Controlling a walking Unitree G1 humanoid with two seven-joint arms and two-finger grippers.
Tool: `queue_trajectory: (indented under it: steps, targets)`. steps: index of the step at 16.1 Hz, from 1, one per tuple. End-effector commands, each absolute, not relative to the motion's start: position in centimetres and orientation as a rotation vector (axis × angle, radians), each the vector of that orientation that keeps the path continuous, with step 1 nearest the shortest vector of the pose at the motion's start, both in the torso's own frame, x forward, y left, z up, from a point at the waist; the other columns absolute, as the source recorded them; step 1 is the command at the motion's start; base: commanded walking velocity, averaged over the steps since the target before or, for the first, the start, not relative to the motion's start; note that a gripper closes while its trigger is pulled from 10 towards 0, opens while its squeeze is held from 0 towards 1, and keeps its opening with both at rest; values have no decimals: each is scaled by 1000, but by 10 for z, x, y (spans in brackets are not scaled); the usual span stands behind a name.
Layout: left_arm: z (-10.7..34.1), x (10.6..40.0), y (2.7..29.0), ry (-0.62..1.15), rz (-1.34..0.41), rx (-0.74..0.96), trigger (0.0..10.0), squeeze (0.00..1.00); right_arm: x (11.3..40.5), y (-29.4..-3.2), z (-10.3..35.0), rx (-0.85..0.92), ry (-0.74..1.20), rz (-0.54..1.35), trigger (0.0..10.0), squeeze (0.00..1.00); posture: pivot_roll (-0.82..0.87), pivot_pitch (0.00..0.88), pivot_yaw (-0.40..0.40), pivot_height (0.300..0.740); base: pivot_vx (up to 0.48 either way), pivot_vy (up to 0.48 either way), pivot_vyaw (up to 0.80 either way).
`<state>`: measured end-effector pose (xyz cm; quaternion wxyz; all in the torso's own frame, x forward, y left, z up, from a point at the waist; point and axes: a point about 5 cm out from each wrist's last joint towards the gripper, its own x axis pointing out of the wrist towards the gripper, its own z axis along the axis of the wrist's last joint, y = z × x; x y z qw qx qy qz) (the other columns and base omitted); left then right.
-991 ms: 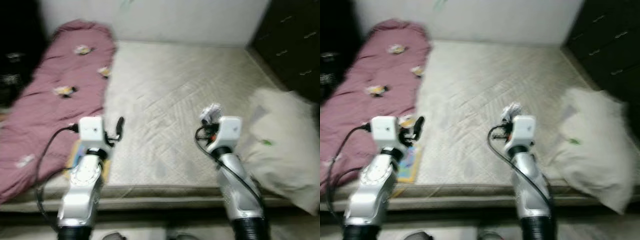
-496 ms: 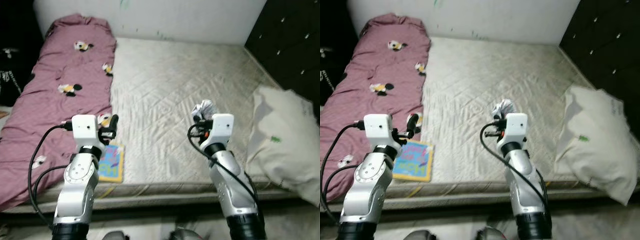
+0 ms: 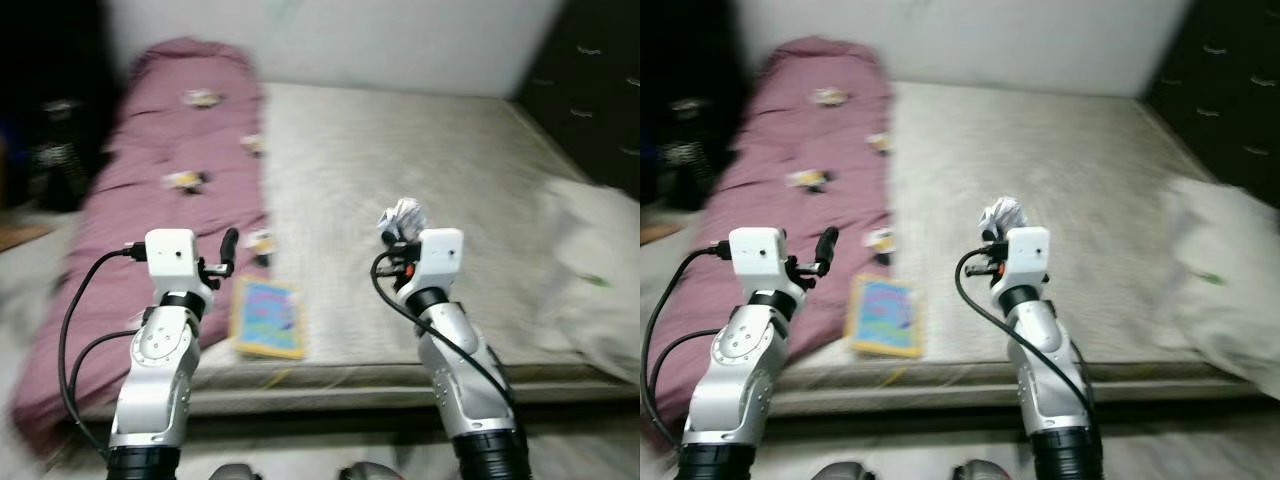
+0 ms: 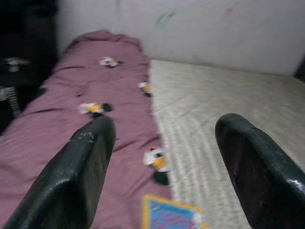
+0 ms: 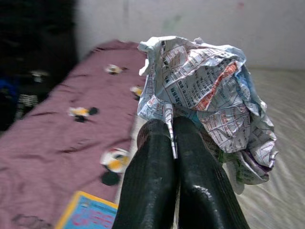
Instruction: Clean up the room
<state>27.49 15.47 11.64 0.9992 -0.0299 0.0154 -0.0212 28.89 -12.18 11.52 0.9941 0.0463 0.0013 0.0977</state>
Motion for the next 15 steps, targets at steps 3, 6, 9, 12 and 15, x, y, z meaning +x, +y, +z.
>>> queue_trajectory:
  steps: [3,6,9,12,15]
  targets:
    - [116,275,151,36,-49,-55,10000,0,289,-127,113,81,10,183,10000,0,4,0,-70,740,0,480,800]
    - [116,275,151,36,-45,-56,10000,0,289,-125,114,78,4,194,10000,0,2,0,-72,740,0,480,546]
    - [116,277,151,36,-42,-63,10000,0,291,-123,114,82,5,199,10000,0,0,2,-73,740,0,480,442]
    - [117,277,152,30,-37,-70,10000,0,292,-123,115,95,2,196,10000,0,0,0,-72,740,0,480,0]
    - [119,276,151,6,-37,-60,10000,0,292,-121,116,68,-9,212,10000,0,0,0,-75,740,0,160,138]
